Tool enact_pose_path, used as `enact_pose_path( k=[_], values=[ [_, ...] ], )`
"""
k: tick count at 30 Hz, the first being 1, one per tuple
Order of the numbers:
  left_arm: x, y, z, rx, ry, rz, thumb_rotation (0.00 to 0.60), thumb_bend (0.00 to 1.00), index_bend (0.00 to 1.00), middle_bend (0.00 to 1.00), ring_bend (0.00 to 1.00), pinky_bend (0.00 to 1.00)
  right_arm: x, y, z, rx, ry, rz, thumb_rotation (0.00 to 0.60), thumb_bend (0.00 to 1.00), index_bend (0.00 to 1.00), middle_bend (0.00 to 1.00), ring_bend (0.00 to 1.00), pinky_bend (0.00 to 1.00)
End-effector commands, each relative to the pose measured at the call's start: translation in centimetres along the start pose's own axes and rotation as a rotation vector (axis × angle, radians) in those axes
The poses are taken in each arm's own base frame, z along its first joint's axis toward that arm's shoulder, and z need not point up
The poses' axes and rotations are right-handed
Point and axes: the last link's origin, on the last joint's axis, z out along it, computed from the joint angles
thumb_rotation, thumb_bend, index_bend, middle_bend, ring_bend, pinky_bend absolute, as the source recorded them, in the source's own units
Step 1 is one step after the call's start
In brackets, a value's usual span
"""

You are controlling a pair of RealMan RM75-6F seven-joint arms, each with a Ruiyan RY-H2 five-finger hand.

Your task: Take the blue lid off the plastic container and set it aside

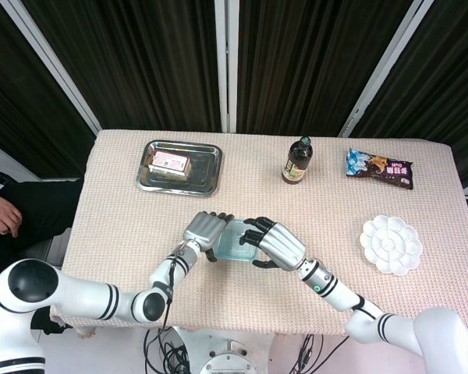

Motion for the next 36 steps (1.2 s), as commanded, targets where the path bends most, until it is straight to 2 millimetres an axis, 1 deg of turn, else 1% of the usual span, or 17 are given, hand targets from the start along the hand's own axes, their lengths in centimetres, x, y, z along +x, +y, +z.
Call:
enact_pose_path(
  k=[1, 23, 32, 36],
  values=[
    [-0.02, 0.06, 0.01, -0.003, -0.004, -0.002, 0.600, 0.00, 0.18, 0.28, 0.20, 0.27, -0.02, -0.01, 0.01, 0.006, -0.004, 0.007, 0.600, 0.01, 0.43, 0.47, 0.22, 0.32],
    [-0.16, 0.16, 0.17, -0.017, -0.010, -0.007, 0.600, 0.00, 0.17, 0.28, 0.20, 0.27, -0.10, -0.15, -0.15, 0.031, -0.049, 0.052, 0.600, 0.00, 0.43, 0.47, 0.22, 0.32],
    [-0.17, 0.14, 0.16, -0.020, -0.005, -0.011, 0.600, 0.00, 0.17, 0.28, 0.20, 0.27, 0.22, -0.21, -0.31, 0.039, -0.041, 0.060, 0.600, 0.00, 0.43, 0.47, 0.22, 0.32],
    [-0.36, 0.05, 0.25, -0.013, 0.009, 0.029, 0.600, 0.00, 0.17, 0.28, 0.20, 0.27, 0.55, -0.25, -0.22, 0.029, -0.022, 0.098, 0.600, 0.00, 0.43, 0.48, 0.22, 0.32]
  ],
)
